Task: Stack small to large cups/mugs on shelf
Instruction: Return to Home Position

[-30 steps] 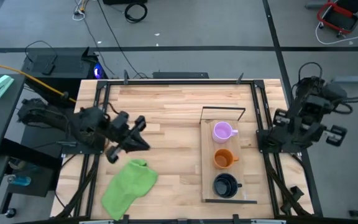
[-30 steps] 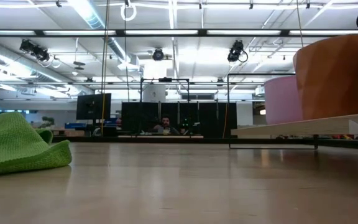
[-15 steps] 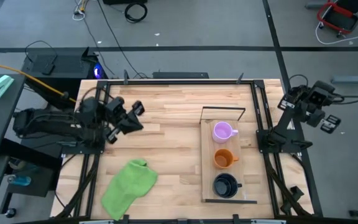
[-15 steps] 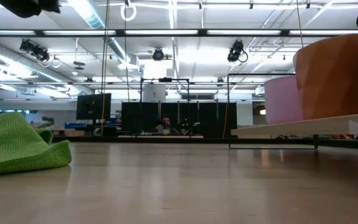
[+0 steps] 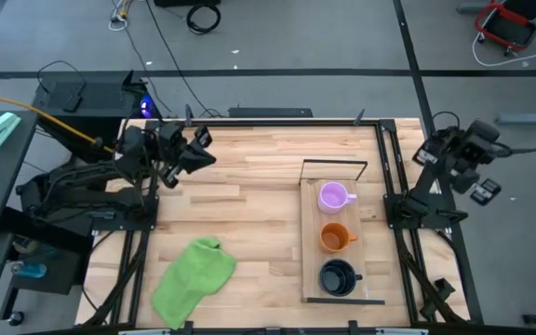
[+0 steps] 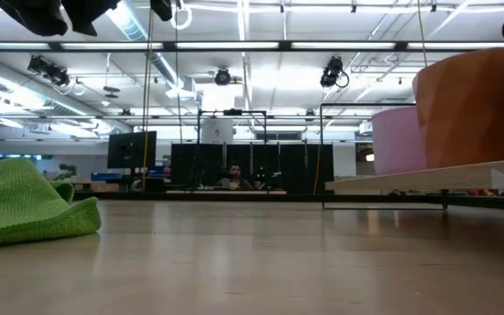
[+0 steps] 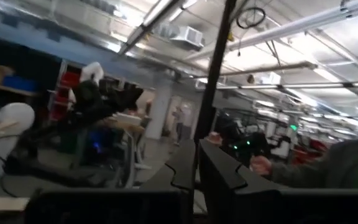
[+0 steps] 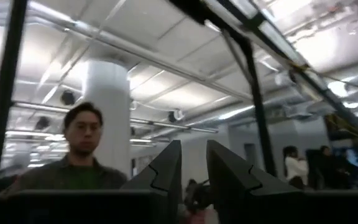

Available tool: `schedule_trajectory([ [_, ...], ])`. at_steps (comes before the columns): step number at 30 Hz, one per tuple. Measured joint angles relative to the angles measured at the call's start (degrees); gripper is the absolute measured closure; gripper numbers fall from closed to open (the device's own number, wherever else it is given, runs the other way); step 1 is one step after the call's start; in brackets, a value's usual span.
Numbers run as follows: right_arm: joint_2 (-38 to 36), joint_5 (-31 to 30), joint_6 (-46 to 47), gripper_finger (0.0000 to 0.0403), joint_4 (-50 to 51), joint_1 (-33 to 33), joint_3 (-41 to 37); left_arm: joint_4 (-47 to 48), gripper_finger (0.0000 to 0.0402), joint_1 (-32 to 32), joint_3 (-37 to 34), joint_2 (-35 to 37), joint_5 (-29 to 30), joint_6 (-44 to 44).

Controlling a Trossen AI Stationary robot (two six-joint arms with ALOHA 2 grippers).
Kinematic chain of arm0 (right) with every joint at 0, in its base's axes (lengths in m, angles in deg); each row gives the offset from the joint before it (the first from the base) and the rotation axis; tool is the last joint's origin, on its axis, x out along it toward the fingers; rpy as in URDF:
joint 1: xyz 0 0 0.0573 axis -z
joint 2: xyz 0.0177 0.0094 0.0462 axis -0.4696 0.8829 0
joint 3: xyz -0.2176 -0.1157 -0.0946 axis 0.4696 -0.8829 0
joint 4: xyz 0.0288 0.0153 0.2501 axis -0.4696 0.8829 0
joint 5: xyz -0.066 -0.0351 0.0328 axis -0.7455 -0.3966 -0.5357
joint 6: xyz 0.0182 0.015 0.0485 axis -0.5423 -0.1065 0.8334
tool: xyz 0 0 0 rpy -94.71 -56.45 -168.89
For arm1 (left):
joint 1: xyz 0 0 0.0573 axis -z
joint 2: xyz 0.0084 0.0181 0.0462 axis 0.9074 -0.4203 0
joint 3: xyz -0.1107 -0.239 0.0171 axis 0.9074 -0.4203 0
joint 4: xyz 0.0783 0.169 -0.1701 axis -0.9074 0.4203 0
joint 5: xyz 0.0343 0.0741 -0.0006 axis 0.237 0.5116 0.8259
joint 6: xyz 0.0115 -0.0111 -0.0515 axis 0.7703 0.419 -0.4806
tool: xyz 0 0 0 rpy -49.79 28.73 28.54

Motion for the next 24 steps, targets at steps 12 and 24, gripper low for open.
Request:
schedule_trajectory([
  [12,0.0,1.8,3.6,0.0319,-12.3,0.0,-11.8,-22.2,0.0369,1.8,-15.5,0.1,5.1,-5.9],
  [24,-0.1,2.0,6.9,0.0319,-26.6,0.0,-23.2,-25.6,0.0376,0.8,-22.9,0.5,5.1,-6.0],
])
